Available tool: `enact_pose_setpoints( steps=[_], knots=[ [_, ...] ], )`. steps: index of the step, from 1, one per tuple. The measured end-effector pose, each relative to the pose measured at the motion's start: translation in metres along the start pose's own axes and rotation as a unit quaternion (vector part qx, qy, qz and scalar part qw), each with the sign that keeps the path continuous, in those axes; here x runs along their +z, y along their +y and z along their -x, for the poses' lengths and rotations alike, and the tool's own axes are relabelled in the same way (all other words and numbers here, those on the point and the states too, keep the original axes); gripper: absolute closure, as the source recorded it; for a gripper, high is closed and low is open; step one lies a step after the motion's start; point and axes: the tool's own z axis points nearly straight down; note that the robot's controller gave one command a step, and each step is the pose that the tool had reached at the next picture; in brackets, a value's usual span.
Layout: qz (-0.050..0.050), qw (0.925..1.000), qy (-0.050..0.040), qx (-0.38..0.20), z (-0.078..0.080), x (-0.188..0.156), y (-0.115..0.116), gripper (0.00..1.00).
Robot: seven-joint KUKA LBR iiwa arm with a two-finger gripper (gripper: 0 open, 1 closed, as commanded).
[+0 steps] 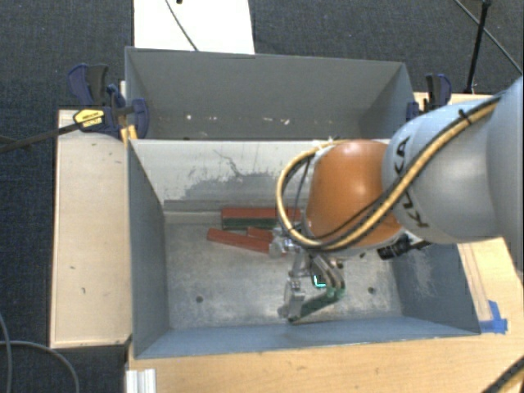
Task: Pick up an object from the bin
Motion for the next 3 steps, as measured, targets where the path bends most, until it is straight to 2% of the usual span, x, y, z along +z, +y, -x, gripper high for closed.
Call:
enact_pose_setpoints(
  steps=[1, 2, 3],
  knots=[
    [0.000, 0.9936, -0.0073, -0.112, -0.004, 0.062, -0.053, 0.00],
    [0.000, 0.9968, -0.0053, -0.080, -0.008, 0.032, -0.050, 0.00],
    [0.000, 0.9987, -0.0060, -0.050, -0.005, 0.033, -0.058, 0.00]
  ],
)
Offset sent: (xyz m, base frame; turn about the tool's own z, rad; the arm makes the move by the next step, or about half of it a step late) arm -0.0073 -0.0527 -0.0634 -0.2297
